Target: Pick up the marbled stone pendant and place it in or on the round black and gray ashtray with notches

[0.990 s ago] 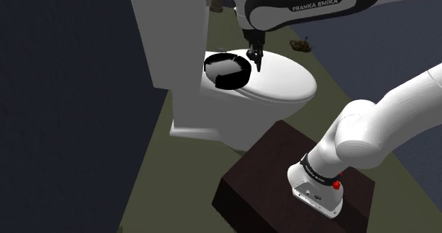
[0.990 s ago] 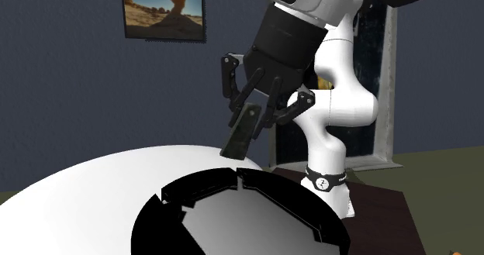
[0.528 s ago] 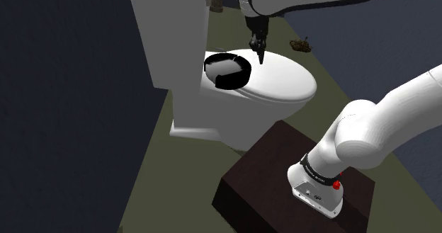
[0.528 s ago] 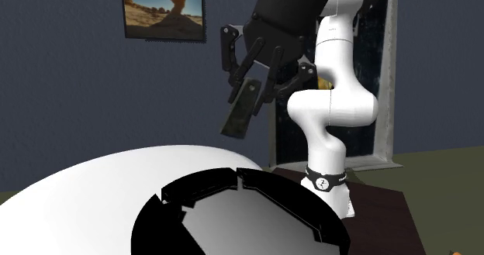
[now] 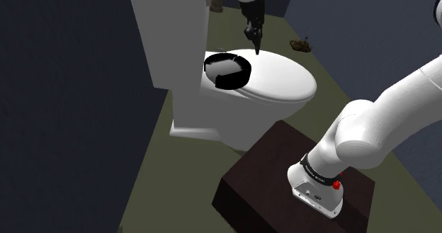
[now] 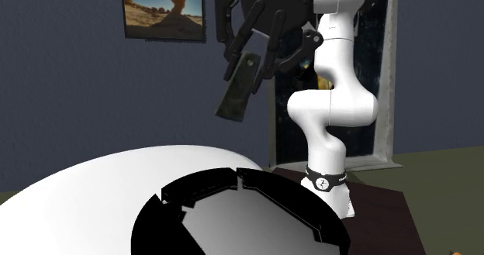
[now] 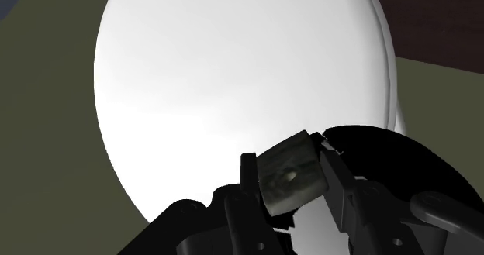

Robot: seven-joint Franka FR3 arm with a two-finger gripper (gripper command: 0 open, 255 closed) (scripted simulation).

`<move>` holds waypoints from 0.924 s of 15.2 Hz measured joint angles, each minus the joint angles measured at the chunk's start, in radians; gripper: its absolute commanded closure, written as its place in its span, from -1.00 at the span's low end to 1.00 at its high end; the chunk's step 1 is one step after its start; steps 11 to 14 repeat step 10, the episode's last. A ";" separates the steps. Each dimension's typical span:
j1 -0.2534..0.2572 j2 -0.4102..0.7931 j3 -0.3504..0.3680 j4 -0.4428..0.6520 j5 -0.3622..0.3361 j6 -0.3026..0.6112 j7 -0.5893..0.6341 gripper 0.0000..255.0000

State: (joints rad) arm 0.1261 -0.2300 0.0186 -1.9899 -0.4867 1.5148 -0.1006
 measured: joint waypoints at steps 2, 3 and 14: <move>0.006 0.070 0.012 0.082 0.004 -0.019 0.011 1.00; 0.007 0.113 0.015 0.136 0.004 -0.031 0.009 1.00; 0.026 0.205 0.034 0.335 0.006 -0.394 0.023 -1.00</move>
